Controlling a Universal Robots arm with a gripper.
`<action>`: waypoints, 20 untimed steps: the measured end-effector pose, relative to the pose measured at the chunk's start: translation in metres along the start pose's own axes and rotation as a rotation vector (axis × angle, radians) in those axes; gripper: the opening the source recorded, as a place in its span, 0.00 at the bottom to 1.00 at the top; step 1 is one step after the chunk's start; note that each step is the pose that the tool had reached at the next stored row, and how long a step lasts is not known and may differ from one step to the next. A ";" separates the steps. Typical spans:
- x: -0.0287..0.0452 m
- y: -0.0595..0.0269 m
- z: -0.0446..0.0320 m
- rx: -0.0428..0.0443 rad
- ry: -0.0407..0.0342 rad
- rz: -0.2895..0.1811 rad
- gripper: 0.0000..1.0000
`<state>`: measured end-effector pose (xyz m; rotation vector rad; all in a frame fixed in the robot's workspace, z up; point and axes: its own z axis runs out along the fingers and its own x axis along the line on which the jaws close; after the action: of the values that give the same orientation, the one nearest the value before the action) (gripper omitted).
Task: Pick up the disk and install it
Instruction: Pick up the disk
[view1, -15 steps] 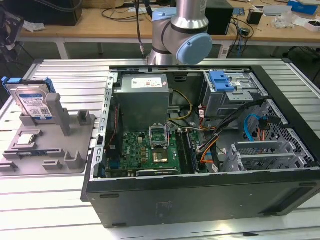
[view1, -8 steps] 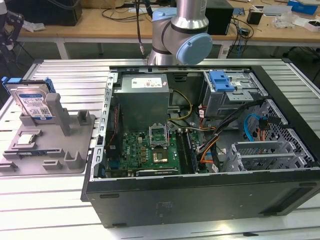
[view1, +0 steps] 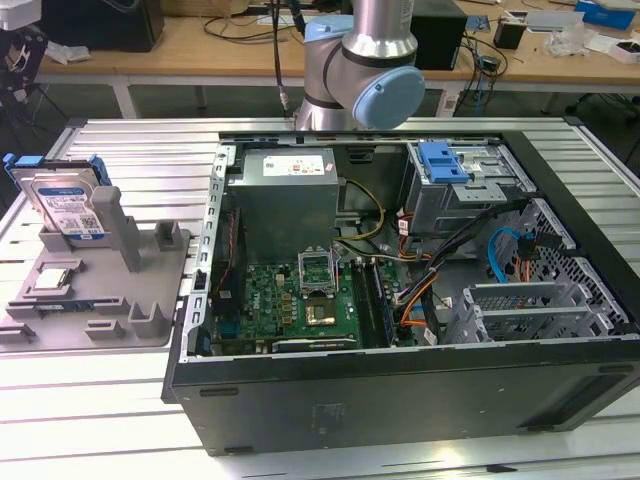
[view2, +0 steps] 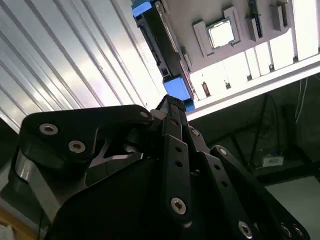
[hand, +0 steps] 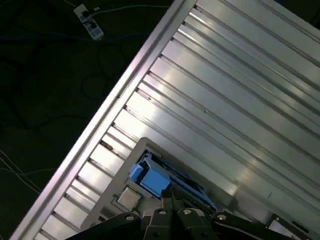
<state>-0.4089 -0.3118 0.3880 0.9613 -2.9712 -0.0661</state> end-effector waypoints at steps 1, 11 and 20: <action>0.0000 0.0000 0.0004 0.0001 0.0018 -0.037 0.11; 0.0000 -0.0002 0.0035 0.0011 0.0144 -0.309 0.29; 0.0000 -0.0003 0.0066 0.0022 0.0270 -0.581 0.48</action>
<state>-0.4089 -0.3118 0.3813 1.7668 -2.5610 -0.0552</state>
